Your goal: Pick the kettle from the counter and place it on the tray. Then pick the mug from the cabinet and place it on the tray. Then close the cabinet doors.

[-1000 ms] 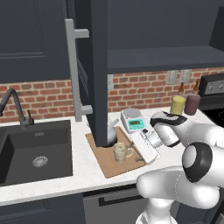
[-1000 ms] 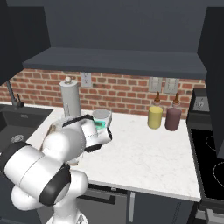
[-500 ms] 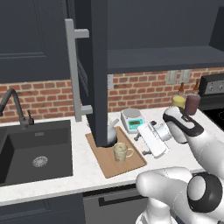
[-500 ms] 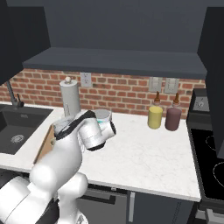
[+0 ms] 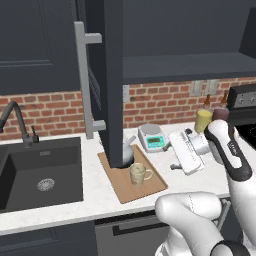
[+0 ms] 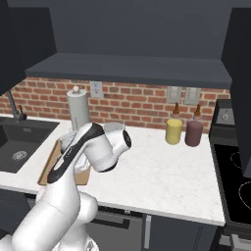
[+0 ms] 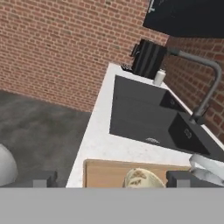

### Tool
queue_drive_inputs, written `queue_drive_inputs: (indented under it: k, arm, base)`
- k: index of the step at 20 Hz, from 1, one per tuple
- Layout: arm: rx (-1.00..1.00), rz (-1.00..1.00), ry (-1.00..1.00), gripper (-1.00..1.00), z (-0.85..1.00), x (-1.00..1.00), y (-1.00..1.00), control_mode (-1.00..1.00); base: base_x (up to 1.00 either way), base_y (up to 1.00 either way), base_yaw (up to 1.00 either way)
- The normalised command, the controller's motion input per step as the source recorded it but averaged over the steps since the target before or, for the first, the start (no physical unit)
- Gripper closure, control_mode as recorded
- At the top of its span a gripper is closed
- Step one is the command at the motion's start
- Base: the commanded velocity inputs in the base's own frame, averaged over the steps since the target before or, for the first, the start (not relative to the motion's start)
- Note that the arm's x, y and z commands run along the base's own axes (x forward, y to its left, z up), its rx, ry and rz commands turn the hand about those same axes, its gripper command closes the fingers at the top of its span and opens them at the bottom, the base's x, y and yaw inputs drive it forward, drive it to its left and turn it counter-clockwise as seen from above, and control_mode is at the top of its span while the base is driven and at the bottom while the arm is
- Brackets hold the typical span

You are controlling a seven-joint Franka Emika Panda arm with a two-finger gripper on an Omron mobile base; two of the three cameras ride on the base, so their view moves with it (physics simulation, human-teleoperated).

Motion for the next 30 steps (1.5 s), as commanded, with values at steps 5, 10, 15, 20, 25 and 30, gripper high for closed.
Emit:
queue_drive_inputs:
  k: [5, 10, 15, 20, 25, 30]
  arm:
    - [0.0, -0.17, 0.0, -1.0, 0.35, -0.24, -0.05, -1.0]
    - [0.0, -0.12, 0.0, -1.0, 0.03, -0.08, 0.03, -1.0]
    - [0.0, 0.0, -0.05, -1.0, 0.0, -0.05, -0.11, -1.0]
    - [0.03, -0.09, -0.06, -1.0, 0.01, -0.14, -0.73, -1.0]
    - [0.02, -0.16, -0.04, -1.0, 0.14, 0.0, -0.75, -1.0]
    - [0.02, -0.2, -0.03, -1.0, 0.31, 0.0, -0.74, -1.0]
  base:
    - [0.0, 0.0, 0.0]
    - [0.0, 0.0, 0.0]
    - [0.0, 0.0, 0.0]
    - [0.0, 0.0, 0.0]
    - [0.0, 0.0, 0.0]
    - [0.0, 0.0, 0.0]
